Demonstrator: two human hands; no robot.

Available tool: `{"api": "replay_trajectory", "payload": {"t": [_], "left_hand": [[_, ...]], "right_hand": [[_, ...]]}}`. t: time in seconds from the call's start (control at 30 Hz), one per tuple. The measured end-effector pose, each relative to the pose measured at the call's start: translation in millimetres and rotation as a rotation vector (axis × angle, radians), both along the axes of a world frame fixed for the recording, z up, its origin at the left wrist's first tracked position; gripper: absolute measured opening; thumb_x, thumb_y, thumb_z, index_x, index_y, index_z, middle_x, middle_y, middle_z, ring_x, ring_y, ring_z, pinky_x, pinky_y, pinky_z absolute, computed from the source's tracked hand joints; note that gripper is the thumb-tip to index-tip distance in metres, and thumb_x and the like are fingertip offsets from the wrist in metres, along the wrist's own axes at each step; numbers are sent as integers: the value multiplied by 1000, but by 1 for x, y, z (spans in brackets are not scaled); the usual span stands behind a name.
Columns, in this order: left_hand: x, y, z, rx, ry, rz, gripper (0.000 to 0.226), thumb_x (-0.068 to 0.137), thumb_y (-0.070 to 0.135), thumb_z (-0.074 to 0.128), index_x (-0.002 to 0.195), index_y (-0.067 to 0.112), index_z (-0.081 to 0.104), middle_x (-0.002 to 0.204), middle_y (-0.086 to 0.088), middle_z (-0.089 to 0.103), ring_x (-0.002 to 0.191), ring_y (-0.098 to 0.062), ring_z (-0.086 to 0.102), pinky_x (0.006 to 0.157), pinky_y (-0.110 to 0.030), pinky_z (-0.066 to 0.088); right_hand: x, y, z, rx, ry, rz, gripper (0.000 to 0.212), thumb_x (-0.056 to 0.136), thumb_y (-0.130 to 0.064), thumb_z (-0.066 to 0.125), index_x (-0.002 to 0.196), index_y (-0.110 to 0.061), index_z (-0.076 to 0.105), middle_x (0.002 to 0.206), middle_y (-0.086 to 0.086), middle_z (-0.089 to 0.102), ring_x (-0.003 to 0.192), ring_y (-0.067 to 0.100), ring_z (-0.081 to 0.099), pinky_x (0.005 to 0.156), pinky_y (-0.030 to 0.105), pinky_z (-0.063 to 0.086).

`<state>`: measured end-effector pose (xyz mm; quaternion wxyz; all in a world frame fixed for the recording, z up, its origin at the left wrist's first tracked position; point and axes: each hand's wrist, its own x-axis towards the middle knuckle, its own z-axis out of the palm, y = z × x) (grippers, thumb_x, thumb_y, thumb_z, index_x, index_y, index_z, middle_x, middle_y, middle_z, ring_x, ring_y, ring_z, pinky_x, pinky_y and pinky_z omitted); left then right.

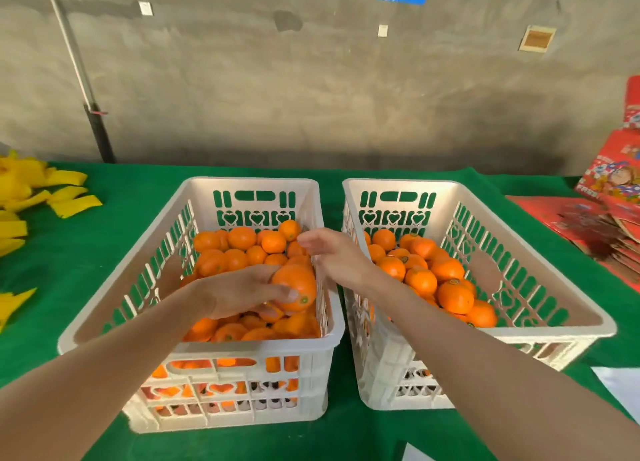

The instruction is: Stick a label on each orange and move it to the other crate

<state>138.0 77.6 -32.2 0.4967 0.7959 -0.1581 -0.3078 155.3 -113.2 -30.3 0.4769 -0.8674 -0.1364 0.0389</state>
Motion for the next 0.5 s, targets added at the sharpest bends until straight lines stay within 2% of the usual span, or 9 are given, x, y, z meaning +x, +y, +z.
{"api": "replay_trajectory", "payload": {"t": [0.07, 0.1, 0.17, 0.23, 0.3, 0.37, 0.43, 0.5], "left_hand": [[-11, -5, 7, -121, 11, 49, 20, 87, 31, 63, 105, 24, 68, 101, 0, 72, 95, -16, 68, 85, -33, 54], [-15, -9, 11, -187, 31, 90, 25, 84, 35, 62, 103, 19, 67, 98, -5, 72, 89, -18, 68, 83, -34, 55], [-26, -18, 19, -285, 132, 227, 50, 75, 45, 60, 111, 12, 60, 102, -18, 69, 82, -23, 68, 81, -38, 55], [-38, -30, 26, -327, 273, 263, 69, 69, 56, 57, 122, 12, 50, 101, -20, 69, 77, -24, 69, 70, -34, 55], [-56, -45, 30, -363, 304, 223, 74, 68, 61, 54, 126, 15, 48, 99, -17, 72, 81, -25, 71, 64, -31, 56], [-75, -57, 32, -443, 265, 185, 68, 70, 62, 58, 126, 24, 50, 114, -12, 68, 98, -25, 69, 70, -34, 58], [-96, -67, 30, -518, 223, 151, 74, 63, 61, 73, 126, 29, 50, 125, -5, 62, 108, -21, 65, 77, -35, 57], [-114, -75, 22, -523, 212, 108, 85, 50, 44, 89, 125, 29, 52, 121, 0, 65, 109, -21, 64, 78, -32, 57]], "right_hand": [[-21, -8, 9, -23, -29, 127, 60, 79, 19, 41, 127, -14, 53, 131, 6, 54, 123, 18, 49, 103, 32, 43], [-31, -12, 12, -31, -27, 181, 60, 79, 15, 48, 129, -16, 51, 131, 5, 53, 123, 18, 49, 102, 34, 45], [-51, -20, 18, -24, -10, 236, 62, 79, 2, 63, 134, -21, 44, 131, 2, 51, 121, 17, 49, 99, 38, 47], [-71, -27, 22, -22, -50, 189, 63, 79, -15, 75, 132, -24, 43, 128, -4, 51, 117, 14, 51, 97, 40, 47], [-90, -36, 22, -14, -103, 120, 60, 77, -29, 77, 127, -23, 45, 123, -8, 53, 113, 11, 53, 96, 41, 48], [-109, -49, 20, -3, -107, 115, 57, 78, -34, 75, 125, -20, 47, 122, -6, 54, 113, 10, 53, 97, 42, 48], [-125, -64, 15, 4, -78, 142, 53, 81, -34, 71, 125, -14, 51, 122, 0, 55, 114, 14, 53, 97, 45, 47], [-140, -77, 6, 11, -39, 180, 46, 84, -34, 69, 122, -12, 55, 120, 3, 57, 112, 16, 55, 95, 45, 47]]}}
